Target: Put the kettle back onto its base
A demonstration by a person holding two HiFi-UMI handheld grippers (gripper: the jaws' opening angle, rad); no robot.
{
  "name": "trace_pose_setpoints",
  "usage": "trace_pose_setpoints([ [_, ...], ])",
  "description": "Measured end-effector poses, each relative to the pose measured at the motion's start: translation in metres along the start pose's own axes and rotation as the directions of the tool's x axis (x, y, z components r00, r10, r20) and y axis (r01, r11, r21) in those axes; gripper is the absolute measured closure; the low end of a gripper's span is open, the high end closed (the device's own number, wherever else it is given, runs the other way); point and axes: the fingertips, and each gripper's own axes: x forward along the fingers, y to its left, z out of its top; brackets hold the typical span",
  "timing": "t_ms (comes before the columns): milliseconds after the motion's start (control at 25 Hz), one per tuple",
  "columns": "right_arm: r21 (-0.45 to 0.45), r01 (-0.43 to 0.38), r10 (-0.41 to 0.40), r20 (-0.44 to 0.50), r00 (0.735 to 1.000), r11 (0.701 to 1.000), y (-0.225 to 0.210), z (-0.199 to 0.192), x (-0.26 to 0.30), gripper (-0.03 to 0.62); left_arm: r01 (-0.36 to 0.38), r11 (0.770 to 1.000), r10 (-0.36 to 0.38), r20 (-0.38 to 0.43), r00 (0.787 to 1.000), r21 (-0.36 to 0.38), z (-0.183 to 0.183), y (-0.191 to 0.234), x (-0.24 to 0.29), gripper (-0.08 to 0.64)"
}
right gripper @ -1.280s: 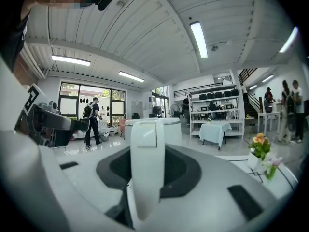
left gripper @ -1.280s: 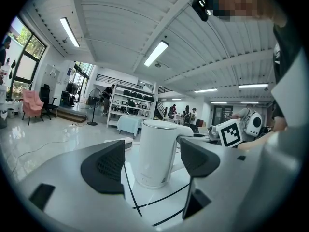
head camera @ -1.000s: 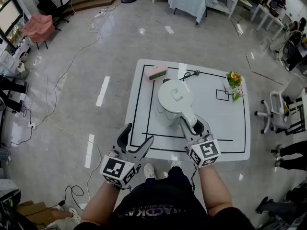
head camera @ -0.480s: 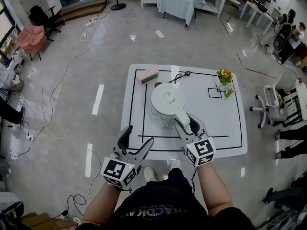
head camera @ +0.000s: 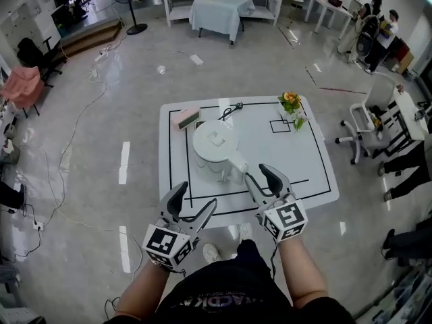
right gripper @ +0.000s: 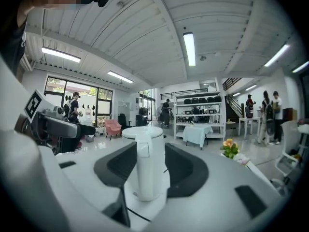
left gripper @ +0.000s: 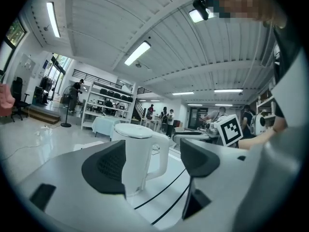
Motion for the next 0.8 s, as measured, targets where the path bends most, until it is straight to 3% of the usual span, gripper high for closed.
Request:
trace_pose_setpoints([
  [280, 0.001, 0.114, -0.114, 0.030, 0.993, 0.993, -0.024, 0.011, -0.041, 0.426, 0.146, 0.989, -0.147, 0.013, 0.989, 0.017, 0.002, -0.043, 0.024, 0.236],
  [480, -0.010, 0.152, -0.151, 0.037, 0.988, 0.988, -0.045, 0.016, -0.065, 0.426, 0.218, 0.975, -0.219, 0.012, 0.976, 0.038, 0.003, -0.076, 0.040, 0.296],
  [640, -0.018, 0.155, -0.154, 0.045, 0.987, 0.988, -0.063, 0.021, -0.080, 0.426, 0.236, 0.971, -0.236, -0.002, 0.972, 0.031, -0.003, -0.099, 0.056, 0.377],
  [800, -0.015, 0.118, -0.117, 0.054, 0.992, 0.993, -0.086, 0.020, -0.090, 0.428, 0.205, 0.979, -0.204, -0.015, 0.979, 0.019, -0.008, -0.119, 0.080, 0.486],
])
